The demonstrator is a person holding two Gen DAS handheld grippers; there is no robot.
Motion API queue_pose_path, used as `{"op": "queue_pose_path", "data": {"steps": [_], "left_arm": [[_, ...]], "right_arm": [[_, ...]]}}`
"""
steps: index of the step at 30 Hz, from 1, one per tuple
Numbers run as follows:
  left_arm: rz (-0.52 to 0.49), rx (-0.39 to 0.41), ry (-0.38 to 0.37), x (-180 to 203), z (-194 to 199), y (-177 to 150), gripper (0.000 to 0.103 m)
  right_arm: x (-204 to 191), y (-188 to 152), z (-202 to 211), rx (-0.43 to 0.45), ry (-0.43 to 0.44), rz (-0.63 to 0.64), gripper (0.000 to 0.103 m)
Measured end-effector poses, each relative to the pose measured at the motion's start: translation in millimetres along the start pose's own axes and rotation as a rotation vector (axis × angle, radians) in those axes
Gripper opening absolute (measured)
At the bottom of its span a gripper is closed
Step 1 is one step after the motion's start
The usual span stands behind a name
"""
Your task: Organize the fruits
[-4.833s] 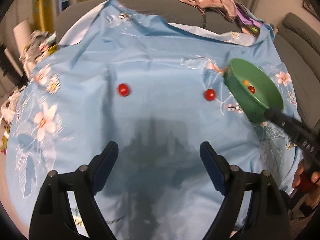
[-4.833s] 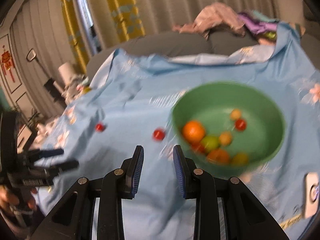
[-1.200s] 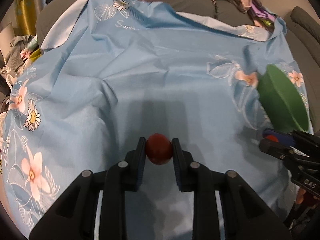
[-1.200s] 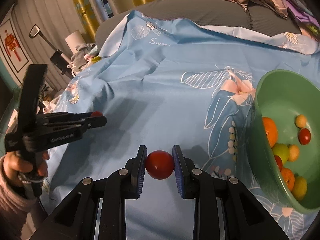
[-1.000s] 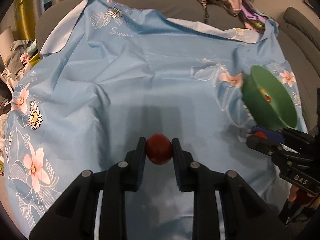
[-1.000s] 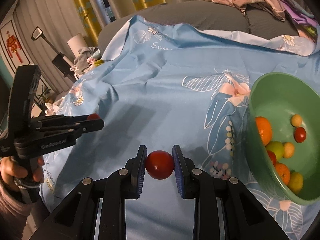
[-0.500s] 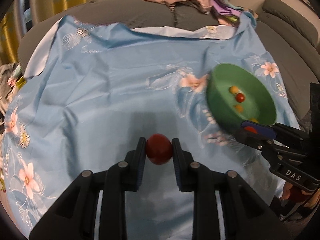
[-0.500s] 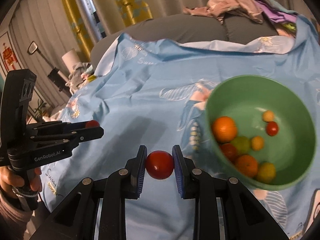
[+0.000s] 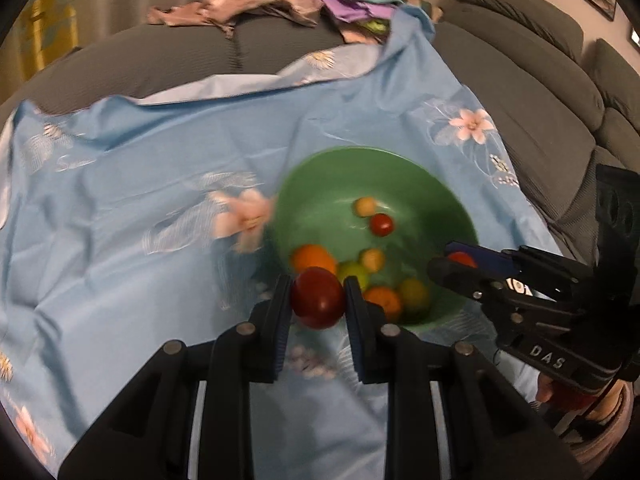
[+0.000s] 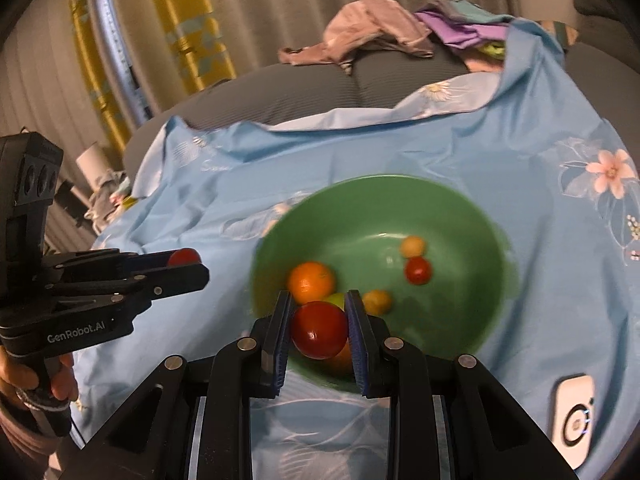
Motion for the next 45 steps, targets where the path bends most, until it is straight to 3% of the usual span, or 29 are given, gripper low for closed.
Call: {"op": "queue_pose_path", "data": {"steps": [11,21,28,31,34,36,41,45], "left_arm": [[-0.062,-0.096,0.007,28.4,-53.0,18.0,0.026],[-0.046,-0.111,0.044,24.7,-55.9,15.8,0.028],[-0.043,-0.074,0.063,23.9,-36.8,16.1,0.055],[-0.047,-0.051,0.082,24.2,-24.0,16.0,0.061],[-0.041,-0.034,0.113,23.8,-8.6,16.3,0.075],[-0.037,-0.023,0.137,22.6,1.8,16.7,0.080],[-0.028,-0.013,0.212,20.1,26.3,18.0,0.100],[-0.029,0.004,0.227,23.1,44.9,21.6,0.101]], "right_arm": [[35.9,3.9,-23.6,-0.063,-0.090,-0.015,0.028],[39.3,2.4,-26.3,-0.089,-0.118,-0.008,0.028],[28.2,7.5,-17.3,-0.091,-0.136,0.022,0.028],[22.9,10.4,-11.0,-0.090,-0.144,0.033,0.030],[16.0,14.8,-3.6,-0.091,-0.145,0.043,0.037],[9.2,17.9,2.9,-0.093,-0.151,0.063,0.048],[-4.9,24.2,16.7,-0.119,-0.148,0.107,0.051],[-11.2,29.0,32.3,-0.121,-0.124,0.108,0.051]]}}
Point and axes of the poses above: each gripper's, at about its wrist camera, not at the fingertips, and z roughly against the way its jaws point, x to its right, y to its top, the point moved 2 cm from there along -z, roughly the way its jaws point, and after that the axes turned 2 degrees about -z, right-handed, at the moved point
